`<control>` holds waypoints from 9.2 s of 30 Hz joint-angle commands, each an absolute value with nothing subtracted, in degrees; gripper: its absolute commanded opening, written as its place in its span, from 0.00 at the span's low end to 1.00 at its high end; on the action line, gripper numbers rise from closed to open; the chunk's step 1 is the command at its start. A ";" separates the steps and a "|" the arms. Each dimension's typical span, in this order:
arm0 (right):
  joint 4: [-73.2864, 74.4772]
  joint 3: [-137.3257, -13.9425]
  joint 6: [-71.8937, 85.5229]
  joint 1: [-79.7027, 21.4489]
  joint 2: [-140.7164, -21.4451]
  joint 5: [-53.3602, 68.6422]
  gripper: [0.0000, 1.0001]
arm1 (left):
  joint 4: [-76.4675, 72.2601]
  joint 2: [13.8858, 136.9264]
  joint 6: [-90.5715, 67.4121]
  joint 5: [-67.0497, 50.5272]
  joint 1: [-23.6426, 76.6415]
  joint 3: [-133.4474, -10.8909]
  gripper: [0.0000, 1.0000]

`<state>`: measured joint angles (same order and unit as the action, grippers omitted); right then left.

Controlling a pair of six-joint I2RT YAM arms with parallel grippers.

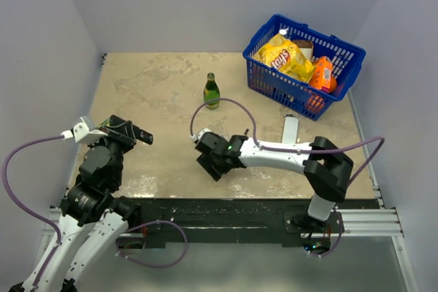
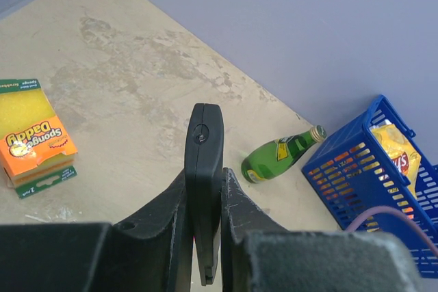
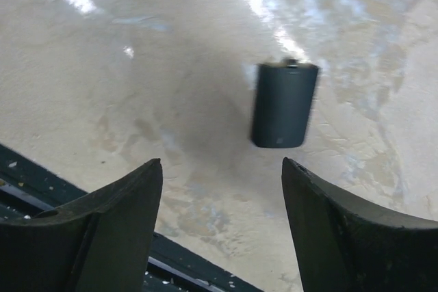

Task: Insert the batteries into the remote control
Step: Place the battery cover at the center of the board, then pick up the battery cover at the center of the board, then load the battery cover into the remote control.

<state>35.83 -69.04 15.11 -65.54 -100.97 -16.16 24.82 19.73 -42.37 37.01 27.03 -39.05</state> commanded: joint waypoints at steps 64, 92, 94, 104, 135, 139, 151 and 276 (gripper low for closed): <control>29.01 -70.13 13.18 -58.88 -91.76 -1.49 0.23 | -35.15 28.48 -53.43 9.14 26.98 -2.55 0.00; 30.05 -80.51 8.70 -62.05 -94.12 -2.46 0.23 | -31.29 29.45 -57.39 4.92 26.89 -4.83 0.00; 31.19 -80.86 8.61 -62.05 -94.57 -2.55 0.23 | -31.12 29.27 -57.57 4.92 26.89 -4.92 0.00; 32.61 -80.68 8.70 -62.05 -95.19 -2.37 0.23 | -31.20 28.74 -58.01 4.57 26.89 -4.92 0.00; 33.57 -82.53 7.91 -62.67 -96.77 -2.28 0.23 | -32.34 30.06 -58.45 2.55 26.89 -5.62 0.00; 33.75 -83.32 7.74 -62.67 -96.94 -2.29 0.23 | -32.78 30.58 -58.01 1.76 26.89 -5.71 0.00; 35.77 -84.90 7.74 -62.67 -98.00 -3.08 0.23 | -34.01 31.38 -57.13 0.53 26.98 -6.06 0.00; 0.26 -47.28 64.77 -55.99 -64.33 -5.19 0.52 | -37.53 36.83 -75.94 -4.04 26.37 -7.91 0.00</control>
